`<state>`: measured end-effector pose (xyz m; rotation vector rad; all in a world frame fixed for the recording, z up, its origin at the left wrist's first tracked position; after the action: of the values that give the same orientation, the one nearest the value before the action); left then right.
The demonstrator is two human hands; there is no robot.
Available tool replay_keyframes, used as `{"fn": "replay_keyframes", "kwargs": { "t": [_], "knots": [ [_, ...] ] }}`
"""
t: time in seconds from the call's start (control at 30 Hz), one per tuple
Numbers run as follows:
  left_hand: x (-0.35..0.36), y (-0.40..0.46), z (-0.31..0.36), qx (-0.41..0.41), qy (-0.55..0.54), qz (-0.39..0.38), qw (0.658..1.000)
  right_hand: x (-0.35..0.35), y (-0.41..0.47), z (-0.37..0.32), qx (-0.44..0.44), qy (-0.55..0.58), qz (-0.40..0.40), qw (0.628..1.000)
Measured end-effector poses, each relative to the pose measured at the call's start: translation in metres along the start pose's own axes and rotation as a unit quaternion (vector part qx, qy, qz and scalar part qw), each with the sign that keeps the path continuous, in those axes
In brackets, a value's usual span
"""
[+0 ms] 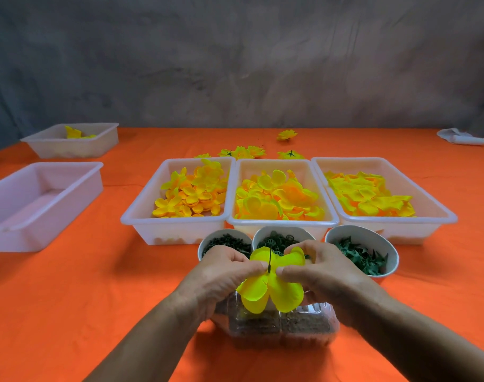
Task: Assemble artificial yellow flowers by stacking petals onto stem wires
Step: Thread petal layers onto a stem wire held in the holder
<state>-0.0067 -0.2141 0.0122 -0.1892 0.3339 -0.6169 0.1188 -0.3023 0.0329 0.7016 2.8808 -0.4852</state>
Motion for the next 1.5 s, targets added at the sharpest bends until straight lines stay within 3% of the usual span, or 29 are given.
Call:
{"fn": "replay_keyframes", "kwargs": {
  "t": [0.23,1.13,1.5],
  "knots": [
    [0.001,-0.002,0.002,-0.006,0.002,0.006,1.000,0.001,-0.003,0.007,-0.001,0.052,0.027,0.998],
    [0.006,0.005,0.005,-0.038,-0.029,-0.047,0.998,0.003,-0.002,0.018,0.010,0.088,0.039,0.995],
    [0.005,0.007,0.006,-0.008,-0.024,-0.050,0.998,0.003,-0.005,0.022,0.004,0.095,0.047,0.994]
  ]
}}
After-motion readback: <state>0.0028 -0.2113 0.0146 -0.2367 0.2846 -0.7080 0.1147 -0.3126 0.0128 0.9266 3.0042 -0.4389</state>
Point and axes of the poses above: each hand's wrist, its own y-axis towards the middle knuckle, its own x-axis out of the palm, z = x × y, the point moved 7 cm from there along y, towards the middle knuckle, and after that the axes turned 3 degrees about z, right-handed, at the moved point
